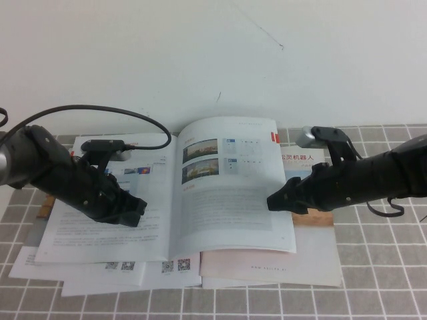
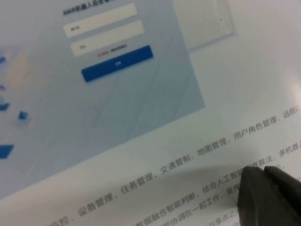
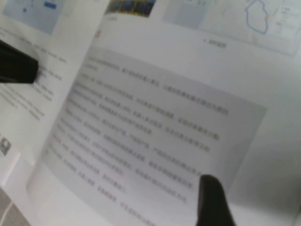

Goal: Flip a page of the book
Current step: Open the closed book

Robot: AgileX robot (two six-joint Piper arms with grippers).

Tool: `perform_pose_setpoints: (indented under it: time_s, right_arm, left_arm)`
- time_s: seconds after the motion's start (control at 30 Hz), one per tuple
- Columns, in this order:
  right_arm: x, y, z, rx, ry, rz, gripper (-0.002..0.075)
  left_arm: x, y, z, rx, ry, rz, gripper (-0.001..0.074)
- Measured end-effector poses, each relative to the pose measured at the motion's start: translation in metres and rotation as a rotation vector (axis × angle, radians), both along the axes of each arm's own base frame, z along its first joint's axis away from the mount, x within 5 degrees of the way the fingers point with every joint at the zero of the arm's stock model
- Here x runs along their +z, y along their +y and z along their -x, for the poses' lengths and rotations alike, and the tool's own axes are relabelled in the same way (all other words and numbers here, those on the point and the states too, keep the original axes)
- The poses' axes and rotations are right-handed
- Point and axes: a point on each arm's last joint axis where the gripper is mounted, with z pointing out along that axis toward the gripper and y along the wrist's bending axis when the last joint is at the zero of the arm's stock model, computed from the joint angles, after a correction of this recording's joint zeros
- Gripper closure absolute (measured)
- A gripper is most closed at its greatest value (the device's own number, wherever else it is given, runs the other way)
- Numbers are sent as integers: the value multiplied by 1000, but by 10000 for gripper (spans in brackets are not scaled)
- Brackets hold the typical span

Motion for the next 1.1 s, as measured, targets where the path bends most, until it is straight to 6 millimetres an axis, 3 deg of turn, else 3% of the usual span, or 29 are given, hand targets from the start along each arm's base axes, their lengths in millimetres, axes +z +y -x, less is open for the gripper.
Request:
perform_pose_setpoints:
  time_s: [0.53, 0.67, 0.93, 1.1]
  right_arm:
    - [25, 17, 0, 101, -153, -299, 341]
    - [24, 16, -2, 93, -158, -280, 341]
    - [13, -14, -11, -12, -82, -155, 338]
    - [10, -15, -9, 0, -67, -129, 338]
  left_arm:
    - [0, 0, 0, 0, 1, 0, 738]
    - [0, 0, 0, 2, 2, 1, 738]
    - [-1, 0, 0, -1, 2, 0, 738]
    - [-1, 0, 0, -1, 2, 0, 738]
